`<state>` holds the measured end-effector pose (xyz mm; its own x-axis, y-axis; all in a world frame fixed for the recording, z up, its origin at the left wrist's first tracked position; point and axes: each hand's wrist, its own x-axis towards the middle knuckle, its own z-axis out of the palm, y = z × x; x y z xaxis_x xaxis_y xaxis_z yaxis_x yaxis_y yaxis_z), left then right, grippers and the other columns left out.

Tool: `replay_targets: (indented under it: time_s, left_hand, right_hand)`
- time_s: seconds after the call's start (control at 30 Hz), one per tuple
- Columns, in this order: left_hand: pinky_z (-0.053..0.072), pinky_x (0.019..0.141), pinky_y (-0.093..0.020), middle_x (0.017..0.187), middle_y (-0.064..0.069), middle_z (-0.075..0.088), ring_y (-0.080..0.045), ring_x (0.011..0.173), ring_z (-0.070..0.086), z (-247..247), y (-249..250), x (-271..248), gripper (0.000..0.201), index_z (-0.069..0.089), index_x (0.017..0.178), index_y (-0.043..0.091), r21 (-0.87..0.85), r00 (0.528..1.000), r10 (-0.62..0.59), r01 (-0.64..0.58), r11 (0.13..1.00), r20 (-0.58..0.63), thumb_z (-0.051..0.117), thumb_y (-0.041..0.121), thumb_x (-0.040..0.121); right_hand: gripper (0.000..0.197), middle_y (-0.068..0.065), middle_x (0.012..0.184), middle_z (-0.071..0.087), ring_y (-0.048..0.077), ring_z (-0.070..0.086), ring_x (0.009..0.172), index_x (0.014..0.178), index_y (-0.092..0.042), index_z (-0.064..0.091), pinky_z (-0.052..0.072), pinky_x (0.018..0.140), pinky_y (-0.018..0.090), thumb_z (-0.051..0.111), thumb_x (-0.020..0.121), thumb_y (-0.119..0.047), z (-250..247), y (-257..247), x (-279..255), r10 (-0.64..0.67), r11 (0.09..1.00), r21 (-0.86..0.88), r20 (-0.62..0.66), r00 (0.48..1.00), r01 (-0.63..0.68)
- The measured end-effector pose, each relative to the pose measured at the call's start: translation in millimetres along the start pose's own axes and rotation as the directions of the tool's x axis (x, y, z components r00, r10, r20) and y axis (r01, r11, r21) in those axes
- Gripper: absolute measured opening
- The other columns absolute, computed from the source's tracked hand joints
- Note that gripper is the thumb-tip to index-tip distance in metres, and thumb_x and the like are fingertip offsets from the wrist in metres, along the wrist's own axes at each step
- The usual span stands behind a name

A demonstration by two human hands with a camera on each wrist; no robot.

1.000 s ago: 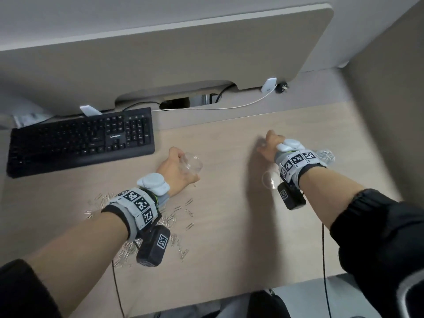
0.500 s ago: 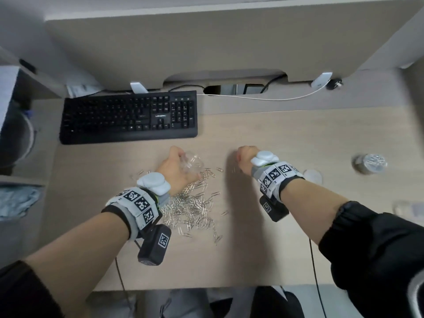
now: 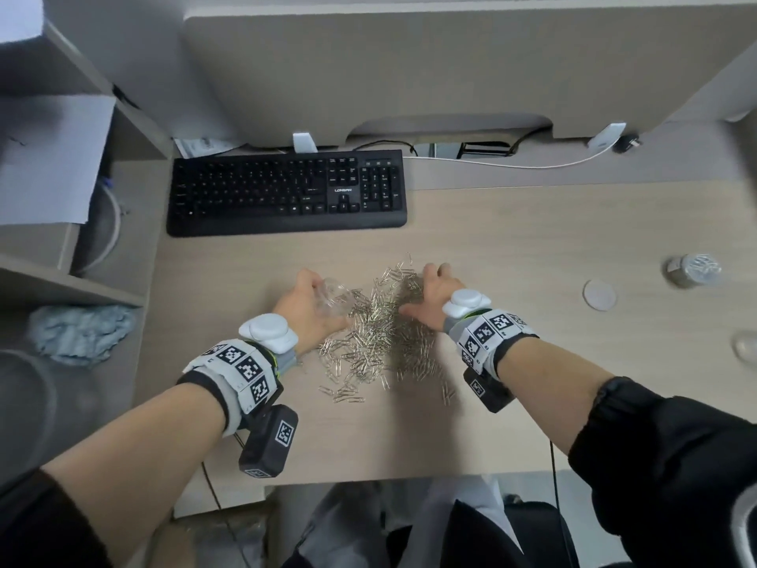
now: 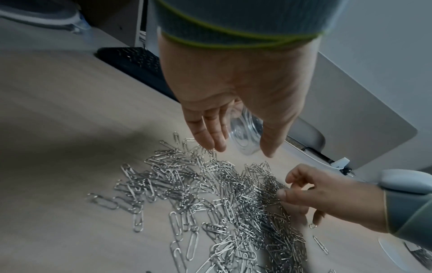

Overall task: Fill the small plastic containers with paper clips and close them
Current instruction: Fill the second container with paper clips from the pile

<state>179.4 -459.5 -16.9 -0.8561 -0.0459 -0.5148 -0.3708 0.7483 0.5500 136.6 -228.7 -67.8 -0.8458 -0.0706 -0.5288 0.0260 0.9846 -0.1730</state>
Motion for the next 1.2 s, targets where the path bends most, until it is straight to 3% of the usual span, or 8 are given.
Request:
replay_targets:
  time_s: [0.2, 0.43, 0.53, 0.63, 0.77, 0.9, 1.03, 1.2]
  left_hand:
    - [0.058, 0.064, -0.042, 0.102, -0.002, 0.062, -0.023, 0.078, 0.067, -3, -20, -4, 0.067, 0.035, 0.117, 0.022, 0.024, 1.000, -0.018, 0.018, 1.000, 0.010, 0.081, 0.042, 0.073]
    - [0.041, 0.051, -0.020, 0.095, 0.008, 0.059, -0.010, 0.073, 0.059, 6, -28, -17, 0.062, 0.034, 0.118, 0.021, 0.003, 1.000, -0.021, 0.021, 1.000, 0.004, 0.080, 0.035, 0.077]
    - [0.043, 0.059, -0.026, 0.093, 0.007, 0.057, -0.016, 0.077, 0.059, 10, -26, -18, 0.061, 0.035, 0.117, 0.018, 0.008, 1.000, -0.010, 0.010, 1.000, -0.018, 0.079, 0.033, 0.077]
    - [0.053, 0.070, -0.034, 0.103, 0.000, 0.061, -0.022, 0.085, 0.063, 16, -26, -17, 0.067, 0.035, 0.119, 0.018, 0.040, 1.000, -0.013, 0.013, 0.999, -0.008, 0.081, 0.038, 0.073]
    - [0.049, 0.069, -0.031, 0.108, 0.001, 0.060, -0.019, 0.087, 0.063, 21, -24, -19, 0.066, 0.035, 0.117, 0.022, 0.011, 1.000, -0.004, 0.004, 1.000, -0.015, 0.082, 0.035, 0.072]
    - [0.042, 0.070, -0.027, 0.113, 0.002, 0.058, -0.020, 0.090, 0.061, 22, -24, -22, 0.070, 0.039, 0.125, 0.018, -0.007, 1.000, 0.016, -0.016, 1.000, -0.018, 0.083, 0.033, 0.072]
    - [0.041, 0.074, -0.026, 0.112, 0.004, 0.054, -0.019, 0.093, 0.056, 22, -25, -26, 0.075, 0.037, 0.129, 0.013, 0.016, 1.000, 0.004, -0.004, 1.000, -0.013, 0.083, 0.035, 0.074]
    - [0.049, 0.078, -0.031, 0.117, 0.002, 0.059, -0.020, 0.096, 0.062, 24, -29, -25, 0.076, 0.037, 0.126, 0.014, 0.019, 1.000, 0.006, -0.005, 1.000, -0.021, 0.084, 0.039, 0.072]
  right_hand:
    - [0.094, 0.013, 0.133, 0.034, 0.034, 0.050, 0.108, 0.136, -0.017, 0.032, 0.053, 0.078, 0.044, 0.069, 0.068, -0.071, 22, -36, -6, -0.135, 0.975, -0.171, 0.060, 0.989, 0.144]
    - [0.062, 0.019, 0.130, 0.041, 0.035, 0.059, 0.102, 0.142, -0.010, 0.029, 0.052, 0.074, 0.040, 0.062, 0.090, -0.016, 39, -45, -15, -0.230, 0.932, -0.258, 0.119, 0.966, 0.254]
    - [0.048, 0.014, 0.121, 0.045, 0.033, 0.061, 0.090, 0.132, -0.011, 0.041, 0.056, 0.075, 0.043, 0.055, 0.087, -0.002, 33, -34, -15, -0.214, 0.954, -0.181, 0.155, 0.965, 0.240]
    - [0.033, 0.008, 0.114, 0.046, 0.024, 0.058, 0.077, 0.126, -0.009, 0.046, 0.052, 0.068, 0.036, 0.053, 0.094, -0.018, 21, -24, -16, -0.182, 0.975, -0.101, 0.152, 0.972, 0.198]
    - [0.065, 0.007, 0.119, 0.042, 0.029, 0.057, 0.099, 0.128, -0.020, 0.044, 0.053, 0.078, 0.043, 0.063, 0.081, -0.061, 13, -1, -19, -0.185, 0.975, -0.107, 0.073, 0.980, 0.192]
    - [0.091, 0.006, 0.123, 0.038, 0.029, 0.053, 0.106, 0.134, -0.028, 0.036, 0.054, 0.082, 0.046, 0.067, 0.063, -0.075, 20, 10, -28, -0.191, 0.956, -0.201, 0.124, 0.974, 0.213]
    - [0.083, 0.008, 0.130, 0.034, 0.032, 0.054, 0.108, 0.134, -0.023, 0.031, 0.053, 0.079, 0.044, 0.071, 0.073, -0.061, 27, -9, -34, -0.194, 0.941, -0.239, 0.203, 0.960, 0.240]
    - [0.044, 0.012, 0.125, 0.041, 0.030, 0.063, 0.094, 0.132, -0.015, 0.038, 0.053, 0.068, 0.040, 0.057, 0.092, -0.013, 33, -29, -31, -0.185, 0.948, -0.238, 0.134, 0.974, 0.213]
